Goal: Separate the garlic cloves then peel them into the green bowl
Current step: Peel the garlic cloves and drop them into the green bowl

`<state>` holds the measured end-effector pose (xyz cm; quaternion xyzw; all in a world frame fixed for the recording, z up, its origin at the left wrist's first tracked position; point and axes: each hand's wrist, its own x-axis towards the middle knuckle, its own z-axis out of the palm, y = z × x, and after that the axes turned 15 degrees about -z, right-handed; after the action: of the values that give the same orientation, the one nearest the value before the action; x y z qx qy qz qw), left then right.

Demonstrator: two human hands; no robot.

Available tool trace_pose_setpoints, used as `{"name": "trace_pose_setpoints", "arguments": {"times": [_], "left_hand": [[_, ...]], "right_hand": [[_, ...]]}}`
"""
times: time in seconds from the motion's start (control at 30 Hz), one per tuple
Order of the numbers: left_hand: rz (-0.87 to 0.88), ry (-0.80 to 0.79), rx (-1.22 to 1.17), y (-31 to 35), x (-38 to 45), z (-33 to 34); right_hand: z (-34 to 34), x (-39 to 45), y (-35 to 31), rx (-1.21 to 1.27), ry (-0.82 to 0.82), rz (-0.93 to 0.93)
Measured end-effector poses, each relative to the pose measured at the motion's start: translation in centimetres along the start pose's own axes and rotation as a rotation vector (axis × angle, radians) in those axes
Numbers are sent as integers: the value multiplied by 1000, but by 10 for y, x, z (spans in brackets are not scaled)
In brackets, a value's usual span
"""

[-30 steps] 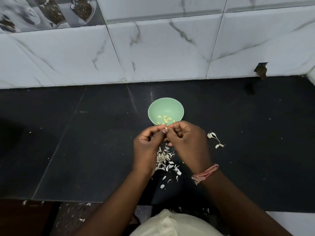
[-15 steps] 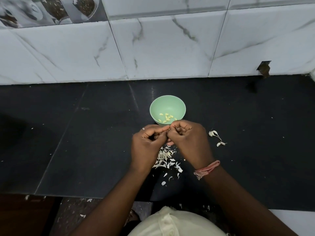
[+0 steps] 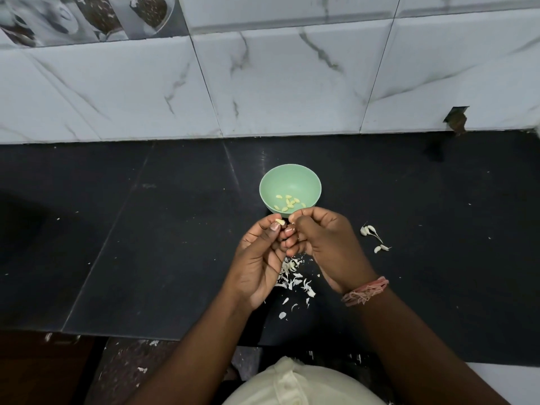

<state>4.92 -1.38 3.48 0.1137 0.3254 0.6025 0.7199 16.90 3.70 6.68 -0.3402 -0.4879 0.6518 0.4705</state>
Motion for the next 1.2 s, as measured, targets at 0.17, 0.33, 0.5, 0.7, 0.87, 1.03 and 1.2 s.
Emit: {"name": "trace_pose_setpoints", "arguments": {"times": [0.17, 0.33, 0.5, 0.7, 0.87, 1.03, 1.2], "left_hand": [[-33, 48, -101, -2, -1, 3], [-54, 125, -155, -3, 1, 3], [-34, 191, -79, -3, 3, 2], [38, 253, 21, -4, 2, 1], [88, 296, 134, -7, 1, 0], [95, 298, 151, -7, -1, 5], [54, 317, 90, -7, 2, 6]], "right_hand": [[-4, -2, 0, -22, 13, -58], [-5, -7, 2, -252, 31, -214], [-2, -12, 5, -355, -21, -331], [-2, -13, 7, -426, 1, -354], [-3, -12, 5, -453, 44, -361], [-8, -5, 8, -424, 61, -332], [-6, -4, 9, -271, 103, -279]]}}
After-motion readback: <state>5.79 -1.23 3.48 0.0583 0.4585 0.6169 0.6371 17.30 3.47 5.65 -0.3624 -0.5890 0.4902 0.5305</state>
